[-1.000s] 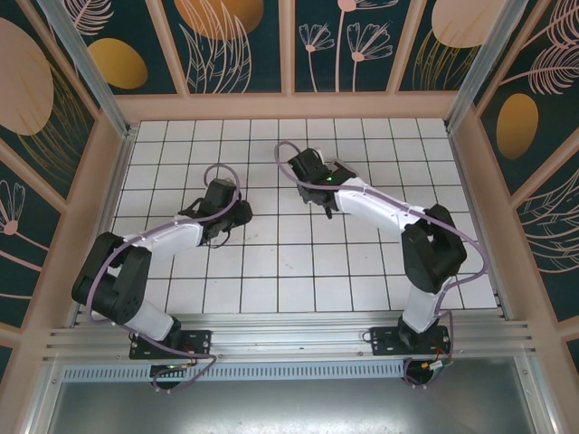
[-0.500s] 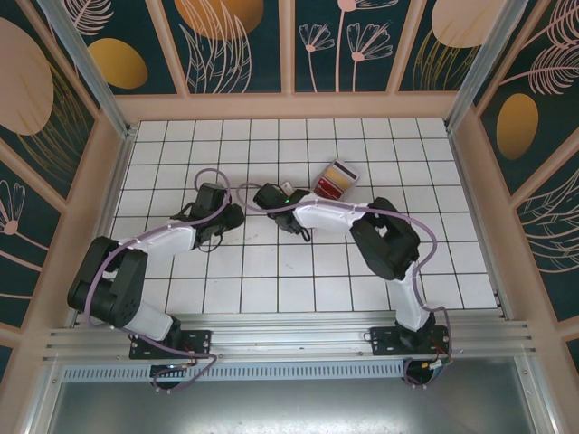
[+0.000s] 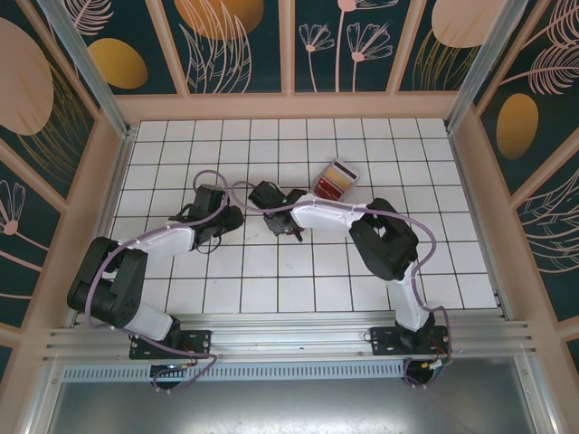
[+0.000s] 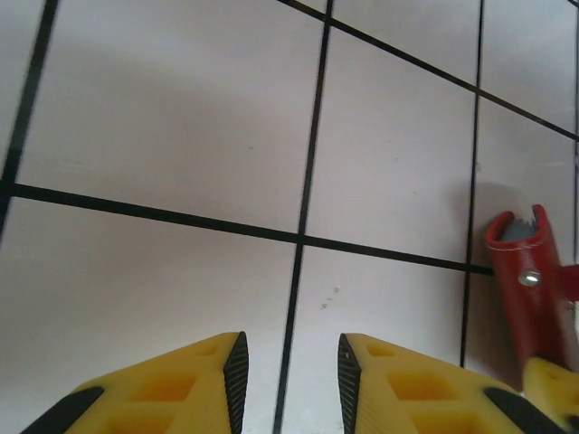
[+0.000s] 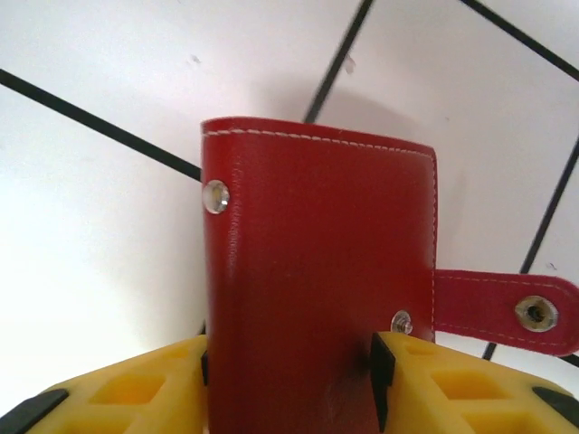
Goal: Put the credit cards into the card holder
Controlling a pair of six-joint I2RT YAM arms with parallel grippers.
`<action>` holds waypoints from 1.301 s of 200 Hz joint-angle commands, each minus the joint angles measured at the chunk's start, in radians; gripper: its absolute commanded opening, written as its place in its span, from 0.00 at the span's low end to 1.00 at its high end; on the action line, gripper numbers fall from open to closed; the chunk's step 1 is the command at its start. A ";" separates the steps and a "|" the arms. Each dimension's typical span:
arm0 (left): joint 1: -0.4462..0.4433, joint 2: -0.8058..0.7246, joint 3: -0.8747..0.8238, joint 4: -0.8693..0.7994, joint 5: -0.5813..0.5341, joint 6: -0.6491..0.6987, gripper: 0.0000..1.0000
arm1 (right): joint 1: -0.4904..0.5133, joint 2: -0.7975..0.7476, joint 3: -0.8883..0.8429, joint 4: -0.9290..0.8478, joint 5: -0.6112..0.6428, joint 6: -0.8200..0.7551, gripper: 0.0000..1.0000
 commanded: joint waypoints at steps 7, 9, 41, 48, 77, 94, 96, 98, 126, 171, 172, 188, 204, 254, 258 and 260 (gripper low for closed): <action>0.002 0.022 0.038 0.093 0.106 0.012 0.34 | -0.114 -0.193 -0.074 0.126 -0.200 0.055 0.49; 0.002 0.025 0.038 0.096 0.111 0.012 0.34 | -0.122 -0.199 -0.082 0.132 -0.211 0.058 0.48; -0.002 0.064 0.073 0.107 0.156 0.020 0.33 | -0.241 -0.218 -0.141 0.158 -0.328 0.062 0.46; -0.006 0.070 0.080 0.109 0.161 0.023 0.32 | -0.257 -0.213 -0.152 0.160 -0.354 0.060 0.46; -0.046 0.117 0.143 0.095 0.185 0.040 0.32 | -0.326 -0.168 -0.177 0.172 -0.478 0.051 0.40; -0.075 0.162 0.201 0.060 0.174 0.062 0.31 | -0.363 -0.152 -0.191 0.188 -0.533 0.056 0.36; -0.078 0.168 0.208 0.056 0.171 0.064 0.31 | -0.366 -0.151 -0.191 0.190 -0.538 0.056 0.35; -0.081 0.172 0.215 0.052 0.167 0.066 0.31 | -0.370 -0.150 -0.191 0.191 -0.542 0.056 0.35; -0.109 0.252 0.306 0.008 0.159 0.087 0.30 | -0.384 -0.118 -0.174 0.179 -0.578 0.039 0.31; -0.142 0.339 0.401 -0.064 0.140 0.118 0.28 | -0.390 -0.069 -0.163 0.174 -0.587 0.030 0.28; -0.142 0.341 0.401 -0.065 0.140 0.118 0.28 | -0.390 -0.068 -0.164 0.174 -0.588 0.030 0.28; -0.147 0.355 0.405 -0.071 0.141 0.118 0.28 | -0.390 -0.063 -0.163 0.181 -0.599 0.033 0.28; -0.151 0.369 0.407 -0.072 0.147 0.118 0.28 | -0.390 -0.057 -0.159 0.185 -0.602 0.031 0.27; -0.165 0.398 0.409 -0.078 0.152 0.113 0.27 | -0.397 -0.053 -0.143 0.180 -0.606 0.025 0.22; -0.164 0.400 0.408 -0.079 0.150 0.113 0.27 | -0.398 -0.053 -0.142 0.178 -0.608 0.025 0.21; -0.165 0.400 0.408 -0.080 0.150 0.113 0.27 | -0.398 -0.052 -0.141 0.177 -0.609 0.026 0.21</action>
